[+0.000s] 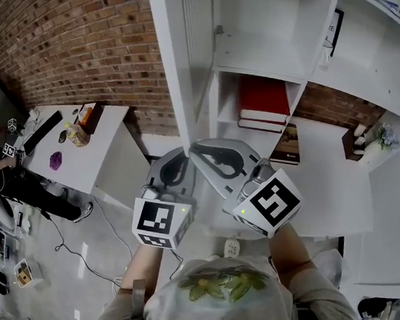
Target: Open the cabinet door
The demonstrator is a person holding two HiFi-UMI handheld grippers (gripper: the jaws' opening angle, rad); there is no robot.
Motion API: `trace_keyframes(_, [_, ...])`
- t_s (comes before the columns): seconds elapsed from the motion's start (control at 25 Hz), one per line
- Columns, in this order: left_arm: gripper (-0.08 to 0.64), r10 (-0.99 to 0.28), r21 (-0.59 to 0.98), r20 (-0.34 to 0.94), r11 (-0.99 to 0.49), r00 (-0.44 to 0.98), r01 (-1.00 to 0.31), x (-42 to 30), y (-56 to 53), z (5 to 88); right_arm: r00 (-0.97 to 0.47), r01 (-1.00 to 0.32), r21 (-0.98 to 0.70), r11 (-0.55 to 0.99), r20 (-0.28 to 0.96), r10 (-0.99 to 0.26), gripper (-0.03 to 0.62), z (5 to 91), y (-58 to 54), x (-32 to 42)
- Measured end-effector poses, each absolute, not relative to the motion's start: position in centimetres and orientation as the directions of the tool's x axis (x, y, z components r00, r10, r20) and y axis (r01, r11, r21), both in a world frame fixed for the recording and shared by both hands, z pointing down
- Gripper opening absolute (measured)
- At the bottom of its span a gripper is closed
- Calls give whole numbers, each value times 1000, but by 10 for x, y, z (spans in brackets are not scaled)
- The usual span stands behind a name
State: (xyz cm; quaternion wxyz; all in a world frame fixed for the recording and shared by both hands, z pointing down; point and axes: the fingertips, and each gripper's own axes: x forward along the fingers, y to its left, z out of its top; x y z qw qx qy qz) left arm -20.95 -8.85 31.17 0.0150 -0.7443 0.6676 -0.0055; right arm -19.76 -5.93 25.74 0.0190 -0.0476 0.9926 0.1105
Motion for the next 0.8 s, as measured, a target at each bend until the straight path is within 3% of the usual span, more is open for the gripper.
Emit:
trace_keyframes(0.52, [8,-990,-15,-9,-138,138,-990,-215,-87,314,-993,-104,173,979,-79,-92,32,257,-59,-203])
trace_keyframes(0.8, [8,-989,-3,-26,-145,145,-989,-215,-80,316,-970,-174,105,979,-190,-152,32,254,-62,-186])
